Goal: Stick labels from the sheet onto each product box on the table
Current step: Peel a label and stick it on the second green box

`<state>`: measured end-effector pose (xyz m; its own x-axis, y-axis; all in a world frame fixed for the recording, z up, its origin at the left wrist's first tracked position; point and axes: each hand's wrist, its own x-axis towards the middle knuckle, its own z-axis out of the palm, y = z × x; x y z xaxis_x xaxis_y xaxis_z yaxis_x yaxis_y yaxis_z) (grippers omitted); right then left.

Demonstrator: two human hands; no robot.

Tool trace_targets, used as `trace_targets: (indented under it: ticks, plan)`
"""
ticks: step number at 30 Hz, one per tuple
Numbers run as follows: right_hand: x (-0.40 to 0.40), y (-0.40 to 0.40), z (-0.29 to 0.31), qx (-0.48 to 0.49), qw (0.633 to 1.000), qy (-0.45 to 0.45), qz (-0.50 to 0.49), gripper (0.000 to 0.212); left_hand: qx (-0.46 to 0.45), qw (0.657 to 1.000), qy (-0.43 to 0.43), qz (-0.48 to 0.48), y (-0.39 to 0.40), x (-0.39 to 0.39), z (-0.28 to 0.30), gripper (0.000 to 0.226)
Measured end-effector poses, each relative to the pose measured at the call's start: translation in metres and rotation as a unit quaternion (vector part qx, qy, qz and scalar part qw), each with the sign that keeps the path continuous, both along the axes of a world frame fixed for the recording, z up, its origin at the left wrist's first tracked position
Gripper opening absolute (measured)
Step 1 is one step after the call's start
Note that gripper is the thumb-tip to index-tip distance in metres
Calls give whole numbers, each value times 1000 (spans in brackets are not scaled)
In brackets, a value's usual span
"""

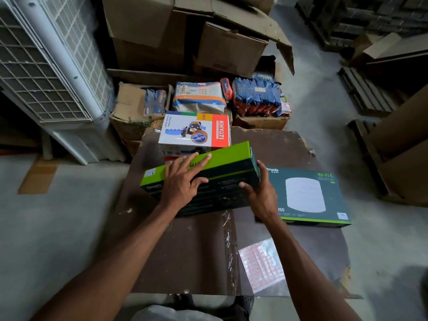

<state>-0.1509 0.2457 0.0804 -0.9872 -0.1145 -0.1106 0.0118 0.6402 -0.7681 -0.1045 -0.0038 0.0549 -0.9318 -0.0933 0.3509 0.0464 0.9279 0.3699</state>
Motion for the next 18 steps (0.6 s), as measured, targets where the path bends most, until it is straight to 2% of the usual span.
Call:
trace_targets:
  ticks: [4, 6, 8, 10, 11, 13, 15, 18]
  plan:
    - [-12, 16, 2, -53, 997, -49, -15, 86, -58, 998, -27, -11, 19, -4, 5, 69]
    - [-10, 17, 8, -74, 997, 3, -28, 97, -80, 996, -38, -11, 25, -4, 5, 71]
    - [-9, 13, 10, -57, 993, 98, -11, 104, -91, 994, -61, -3, 26, -6, 3, 73]
    - [-9, 5, 5, 35, 982, 175, 67, 101, -106, 990, -88, -1, 25, -7, 1, 75]
    - [-8, -1, 1, 100, 971, 183, 115, 99, -108, 990, -94, -7, 25, -7, -1, 76]
    - [-5, -14, -9, 219, 947, 139, 188, 100, -106, 989, -100, -21, 29, -6, -6, 75]
    - [-3, -24, -17, 298, 926, 101, 208, 96, -104, 989, -101, -27, 35, -6, -10, 75]
    - [-4, -24, -22, 321, 926, 88, 178, 78, -76, 991, -101, -31, 36, -8, -11, 82]
